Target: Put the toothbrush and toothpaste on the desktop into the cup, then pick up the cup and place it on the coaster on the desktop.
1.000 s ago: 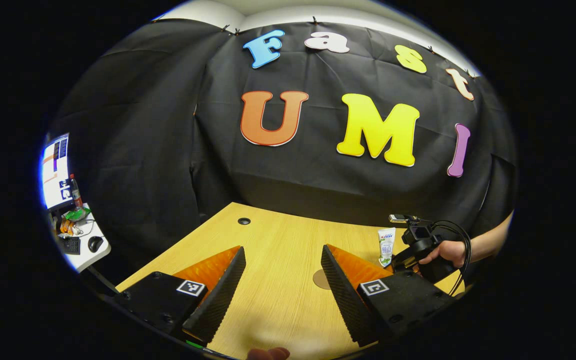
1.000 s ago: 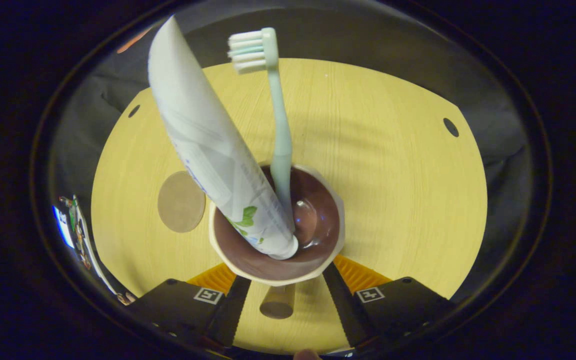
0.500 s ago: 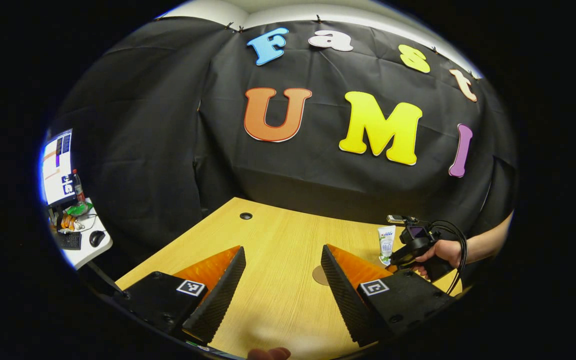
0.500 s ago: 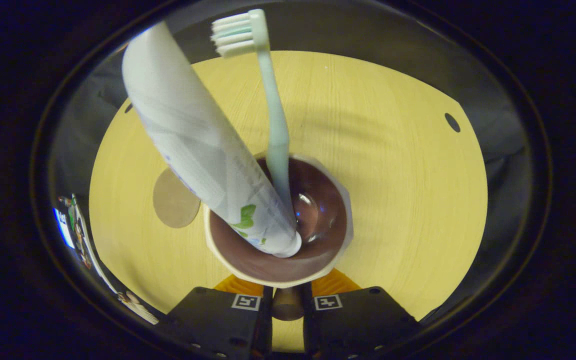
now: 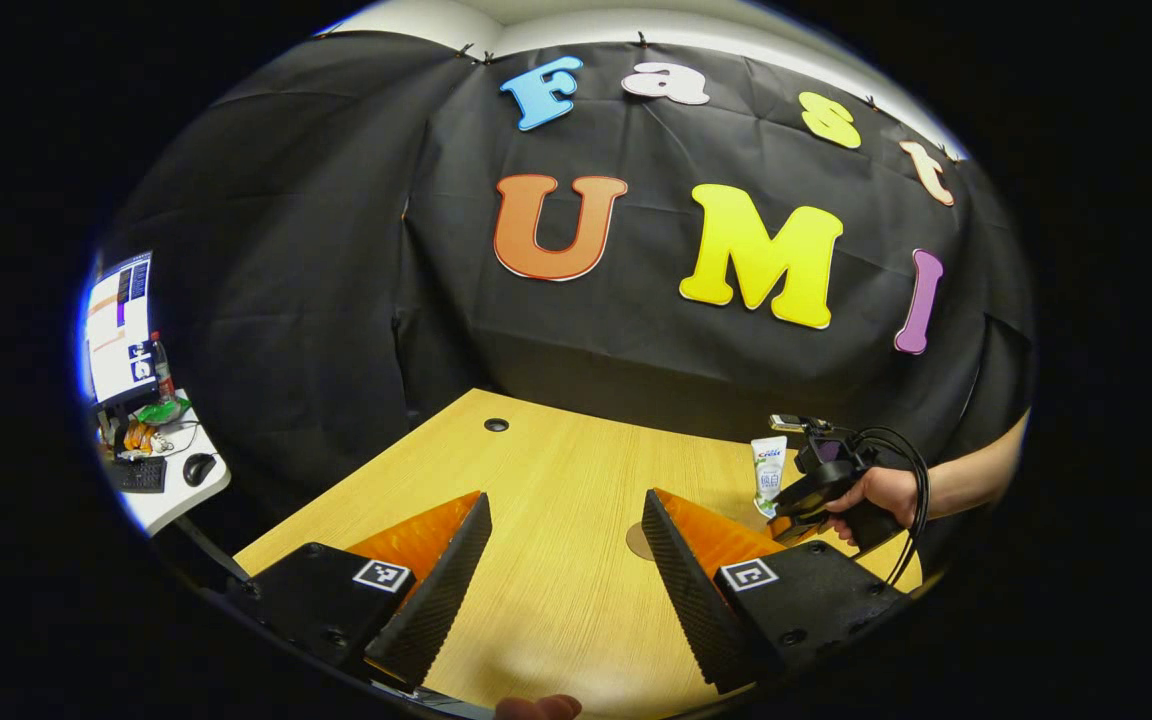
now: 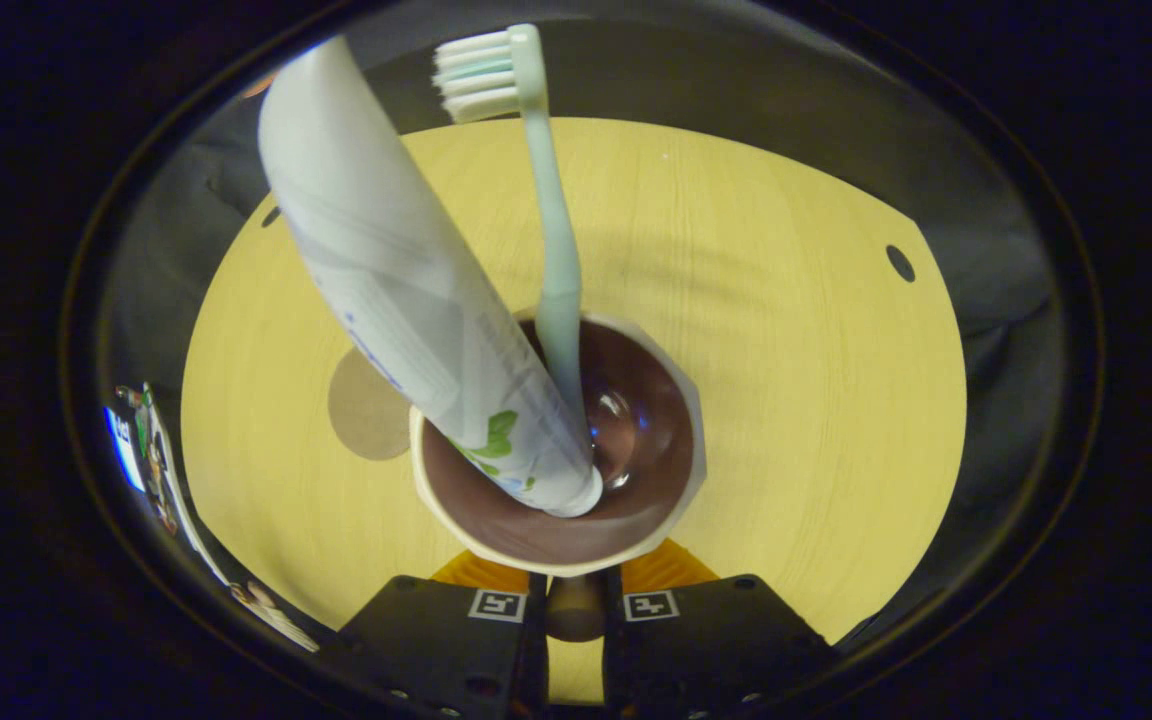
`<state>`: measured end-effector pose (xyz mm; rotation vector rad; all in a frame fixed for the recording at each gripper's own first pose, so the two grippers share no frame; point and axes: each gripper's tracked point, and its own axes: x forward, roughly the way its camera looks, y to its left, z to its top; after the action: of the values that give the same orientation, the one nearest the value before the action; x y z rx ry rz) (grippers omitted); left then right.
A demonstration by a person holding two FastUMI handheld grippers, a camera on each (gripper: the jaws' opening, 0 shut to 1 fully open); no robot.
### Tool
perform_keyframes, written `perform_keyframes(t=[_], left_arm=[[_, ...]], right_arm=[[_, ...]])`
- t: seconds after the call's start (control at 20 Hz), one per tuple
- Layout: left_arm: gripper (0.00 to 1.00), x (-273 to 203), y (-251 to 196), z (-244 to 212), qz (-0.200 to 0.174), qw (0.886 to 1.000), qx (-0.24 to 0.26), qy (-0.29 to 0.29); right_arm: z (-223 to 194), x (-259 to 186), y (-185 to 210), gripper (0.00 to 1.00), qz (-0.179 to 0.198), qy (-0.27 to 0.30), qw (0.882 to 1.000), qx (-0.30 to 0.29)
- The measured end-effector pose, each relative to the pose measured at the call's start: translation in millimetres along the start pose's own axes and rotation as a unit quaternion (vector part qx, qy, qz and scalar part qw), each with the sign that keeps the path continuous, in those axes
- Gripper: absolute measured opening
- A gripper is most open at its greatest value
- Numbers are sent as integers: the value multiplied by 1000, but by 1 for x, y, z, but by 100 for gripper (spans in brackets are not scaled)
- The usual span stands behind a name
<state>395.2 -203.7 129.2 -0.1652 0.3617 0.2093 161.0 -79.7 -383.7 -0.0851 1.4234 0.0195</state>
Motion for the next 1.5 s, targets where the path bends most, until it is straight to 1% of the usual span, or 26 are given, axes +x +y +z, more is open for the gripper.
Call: perform_keyframes(t=[0.15,0.35,0.5,0.8,1.0,1.15,1.25,1.3,1.35,1.4,1.45,1.5], left_arm=[[96,-7,9,-1,10,1000,2,-3],[96,-18,24,1,25,1000,12,-8],[96,-25,36,2,38,999,3,-10],[97,-31,56,-2,63,998,-8,-3],[97,-32,62,-6,67,998,-14,4],[96,-31,65,-4,68,998,-15,5],[97,-31,64,-5,68,998,-17,6],[96,-31,64,-5,66,998,-19,5],[96,-30,62,-3,64,998,-20,3],[96,-29,61,-4,62,998,-21,4],[97,-27,58,-5,59,998,-20,7],[97,-27,56,-4,56,998,-16,8]], right_arm=[[11,-7,14,20,14,-6,1000,-19],[18,-16,79,20,25,-10,998,-55],[26,-7,106,20,27,-10,997,-75],[26,5,124,20,21,3,996,-91],[26,11,125,20,10,18,996,-92],[28,19,125,21,9,25,997,-79],[27,15,125,25,7,23,997,-76],[26,12,125,30,3,21,997,-76],[25,11,124,39,4,20,997,-75],[22,8,125,52,8,20,997,-72],[18,6,126,53,13,21,998,-64],[15,3,126,58,18,22,998,-55]])
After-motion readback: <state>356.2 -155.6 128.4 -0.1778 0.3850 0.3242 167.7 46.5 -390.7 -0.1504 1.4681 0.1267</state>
